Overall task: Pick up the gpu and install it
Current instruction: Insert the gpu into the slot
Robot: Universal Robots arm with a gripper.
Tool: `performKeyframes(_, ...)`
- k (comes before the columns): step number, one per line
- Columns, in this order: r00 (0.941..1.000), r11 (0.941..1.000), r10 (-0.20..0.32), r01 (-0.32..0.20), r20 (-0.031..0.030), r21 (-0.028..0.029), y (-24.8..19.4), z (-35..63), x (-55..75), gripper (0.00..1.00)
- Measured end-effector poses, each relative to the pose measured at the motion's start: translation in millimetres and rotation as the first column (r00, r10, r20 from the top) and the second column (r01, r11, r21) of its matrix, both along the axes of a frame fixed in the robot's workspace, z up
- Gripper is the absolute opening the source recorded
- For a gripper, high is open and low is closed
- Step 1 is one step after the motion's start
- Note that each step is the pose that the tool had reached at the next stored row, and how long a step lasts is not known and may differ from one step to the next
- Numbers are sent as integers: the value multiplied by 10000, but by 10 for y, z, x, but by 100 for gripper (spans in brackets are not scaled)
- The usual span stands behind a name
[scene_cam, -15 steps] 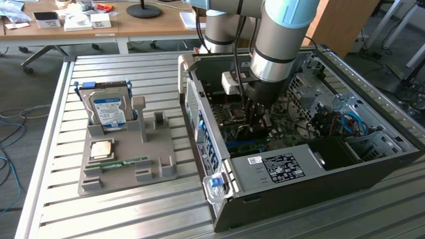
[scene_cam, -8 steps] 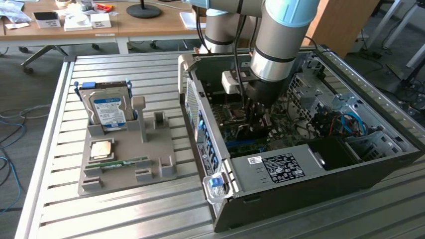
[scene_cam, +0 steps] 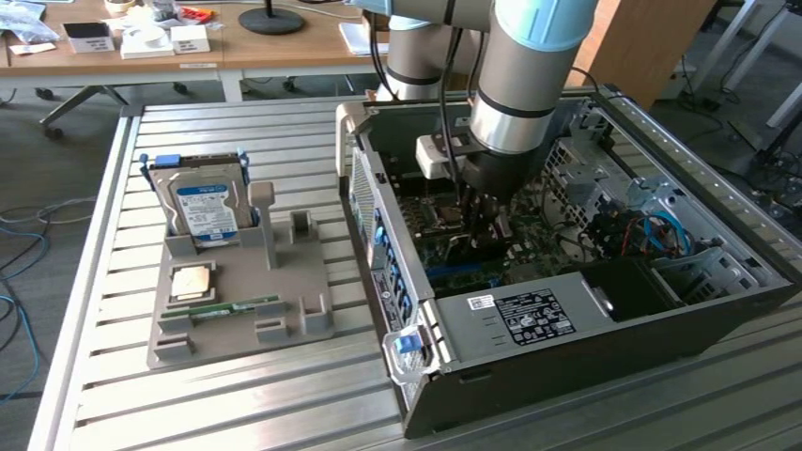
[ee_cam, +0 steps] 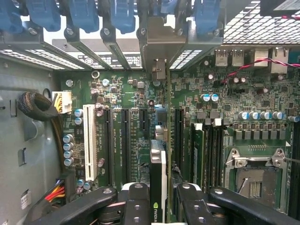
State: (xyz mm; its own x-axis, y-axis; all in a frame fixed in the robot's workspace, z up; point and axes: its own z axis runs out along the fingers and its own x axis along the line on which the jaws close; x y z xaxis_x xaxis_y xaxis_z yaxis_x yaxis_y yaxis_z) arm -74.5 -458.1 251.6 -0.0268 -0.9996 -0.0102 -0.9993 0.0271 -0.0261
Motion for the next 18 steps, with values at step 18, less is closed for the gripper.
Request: performKeyframes(18,10000,10000,0,0,18,-2,14,-33,-11,27)
